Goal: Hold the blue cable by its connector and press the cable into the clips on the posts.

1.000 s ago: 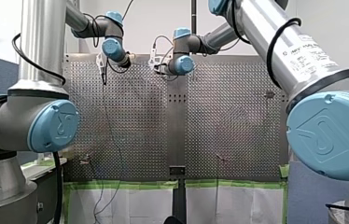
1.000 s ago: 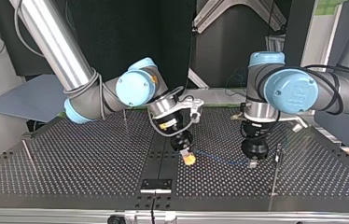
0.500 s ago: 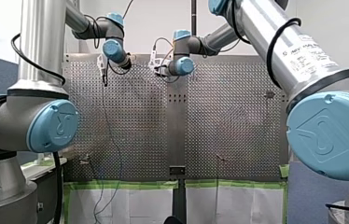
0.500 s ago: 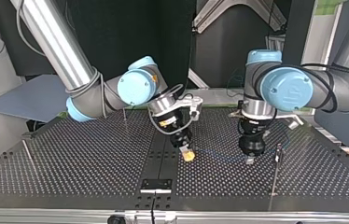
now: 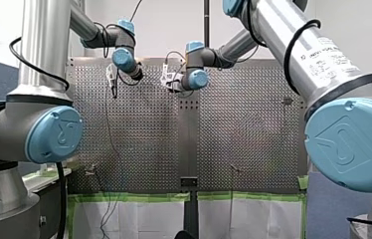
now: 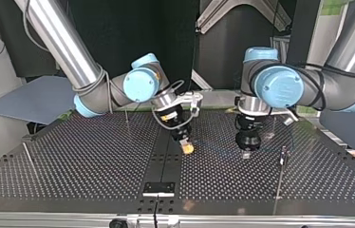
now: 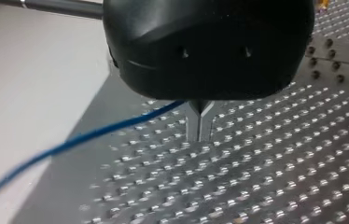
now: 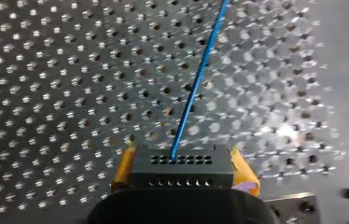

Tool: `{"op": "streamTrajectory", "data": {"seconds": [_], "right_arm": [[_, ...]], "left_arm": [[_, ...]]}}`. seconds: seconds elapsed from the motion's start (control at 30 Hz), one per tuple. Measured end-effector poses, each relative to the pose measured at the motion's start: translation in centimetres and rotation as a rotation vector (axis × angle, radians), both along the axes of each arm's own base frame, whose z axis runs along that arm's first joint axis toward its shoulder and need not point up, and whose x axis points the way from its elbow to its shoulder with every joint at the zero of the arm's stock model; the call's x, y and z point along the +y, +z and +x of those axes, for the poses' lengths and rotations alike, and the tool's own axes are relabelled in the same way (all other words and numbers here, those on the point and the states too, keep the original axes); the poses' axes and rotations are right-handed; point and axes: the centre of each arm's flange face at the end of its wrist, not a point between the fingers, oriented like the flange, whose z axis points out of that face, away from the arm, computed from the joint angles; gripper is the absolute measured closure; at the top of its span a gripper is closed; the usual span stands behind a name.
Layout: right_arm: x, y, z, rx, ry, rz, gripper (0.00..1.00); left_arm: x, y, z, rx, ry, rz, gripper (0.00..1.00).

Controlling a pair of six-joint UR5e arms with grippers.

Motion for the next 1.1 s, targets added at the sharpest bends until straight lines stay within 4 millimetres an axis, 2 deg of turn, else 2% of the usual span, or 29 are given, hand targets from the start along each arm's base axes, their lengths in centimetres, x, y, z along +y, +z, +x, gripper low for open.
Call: {"op": "streamTrajectory", "data": {"seconds": [0.2,0.4,0.63,0.87,1.1], "right_arm": [[0.1,-2.4,-0.8,0.031,-0.030,0.026,1.00],[0.2,-5.0,-1.8,0.065,-0.058,0.041,1.00],[-0.2,-7.4,-3.0,0.073,-0.093,0.041,1.00],[-0.2,-9.8,-4.0,0.068,-0.109,0.048,1.00],[-0.2,-11.8,-5.1,0.069,-0.126,0.046,1.00]], "left_arm": [[-1.9,-3.4,-0.2,0.065,-0.006,0.015,1.00],[-3.7,-6.0,-1.4,0.081,-0.002,0.012,1.00],[-3.7,-8.6,-2.2,0.085,0.018,0.019,1.00],[-4.0,-13.3,-2.6,0.129,0.008,0.050,1.00],[-5.1,-16.7,-2.7,0.151,-0.006,0.069,1.00]]}}
